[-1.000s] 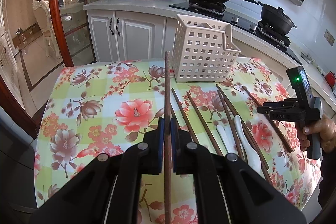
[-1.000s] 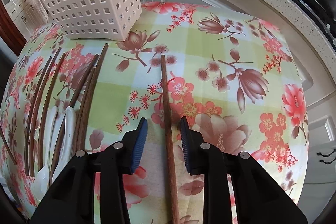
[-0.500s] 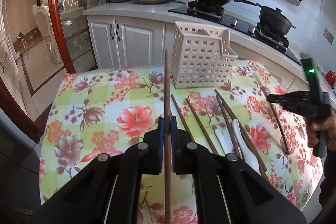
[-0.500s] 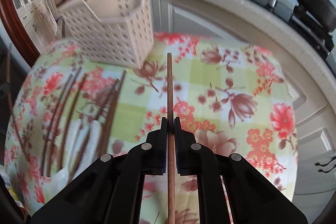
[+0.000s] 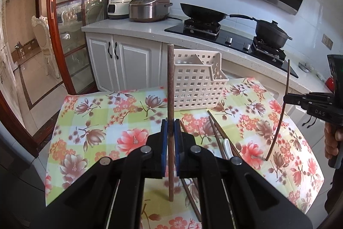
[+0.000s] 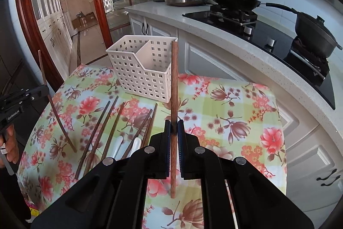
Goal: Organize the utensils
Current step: 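Lower the left gripper's chopstick into the white basket and open it while the right gripper does the same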
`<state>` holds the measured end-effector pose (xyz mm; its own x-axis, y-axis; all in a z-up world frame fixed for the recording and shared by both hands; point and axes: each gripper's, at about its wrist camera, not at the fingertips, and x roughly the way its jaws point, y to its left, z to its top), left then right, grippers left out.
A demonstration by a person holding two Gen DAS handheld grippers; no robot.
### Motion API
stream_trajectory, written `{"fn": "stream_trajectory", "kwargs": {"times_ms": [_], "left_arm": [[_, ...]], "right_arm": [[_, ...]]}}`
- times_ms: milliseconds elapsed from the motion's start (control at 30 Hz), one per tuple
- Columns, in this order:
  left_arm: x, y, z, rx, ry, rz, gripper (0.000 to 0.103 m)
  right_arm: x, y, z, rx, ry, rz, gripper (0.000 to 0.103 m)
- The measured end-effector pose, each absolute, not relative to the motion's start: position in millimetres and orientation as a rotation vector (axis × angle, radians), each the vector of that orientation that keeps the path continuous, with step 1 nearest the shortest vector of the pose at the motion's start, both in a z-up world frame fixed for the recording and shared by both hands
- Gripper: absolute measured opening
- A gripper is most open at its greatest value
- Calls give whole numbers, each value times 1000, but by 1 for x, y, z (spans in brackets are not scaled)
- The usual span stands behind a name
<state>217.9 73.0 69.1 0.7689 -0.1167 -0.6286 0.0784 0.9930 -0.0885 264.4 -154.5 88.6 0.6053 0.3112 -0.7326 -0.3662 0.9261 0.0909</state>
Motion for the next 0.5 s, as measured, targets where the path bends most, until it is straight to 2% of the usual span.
{"fn": "stream_trajectory", "kwargs": {"times_ms": [200,500], "left_arm": [[228,73,85,-72,660,-129,6],[272,63,172,-84,508,-192,6]], "right_arm": [[275,-153,99,-29,823,402,9],[317,-135,174,-11,705,411,9]]}}
